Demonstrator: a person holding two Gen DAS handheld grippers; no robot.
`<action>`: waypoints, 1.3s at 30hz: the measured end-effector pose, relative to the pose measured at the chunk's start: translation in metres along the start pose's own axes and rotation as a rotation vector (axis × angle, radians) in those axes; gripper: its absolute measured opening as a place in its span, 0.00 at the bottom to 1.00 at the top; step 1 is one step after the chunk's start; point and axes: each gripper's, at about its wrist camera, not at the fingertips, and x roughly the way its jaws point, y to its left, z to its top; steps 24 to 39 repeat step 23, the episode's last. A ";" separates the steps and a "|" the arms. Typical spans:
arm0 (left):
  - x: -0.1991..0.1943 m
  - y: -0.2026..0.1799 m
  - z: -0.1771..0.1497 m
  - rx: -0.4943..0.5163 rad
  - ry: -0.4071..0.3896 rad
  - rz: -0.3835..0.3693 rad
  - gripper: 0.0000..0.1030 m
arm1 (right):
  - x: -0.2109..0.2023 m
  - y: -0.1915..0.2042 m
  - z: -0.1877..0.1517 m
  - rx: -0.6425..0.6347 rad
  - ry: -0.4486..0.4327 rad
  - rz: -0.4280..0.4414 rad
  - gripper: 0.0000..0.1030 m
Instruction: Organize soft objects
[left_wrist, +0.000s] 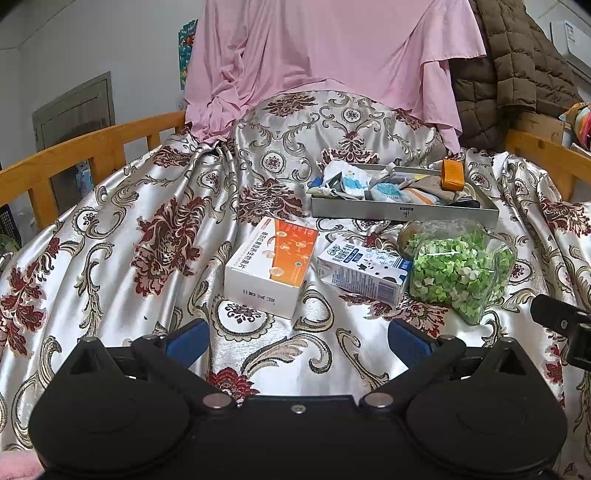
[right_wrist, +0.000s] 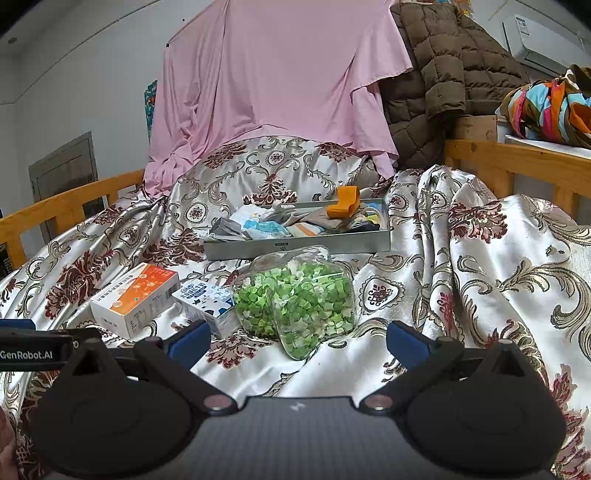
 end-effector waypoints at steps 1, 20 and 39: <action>0.000 0.000 0.000 0.000 0.000 -0.001 0.99 | 0.000 0.000 0.000 -0.001 0.000 0.001 1.00; -0.002 -0.002 0.000 0.012 -0.015 0.005 0.99 | 0.001 0.001 -0.001 -0.001 0.009 0.002 1.00; -0.004 -0.004 0.001 0.012 -0.014 -0.001 0.99 | 0.002 0.000 -0.002 0.000 0.010 0.001 1.00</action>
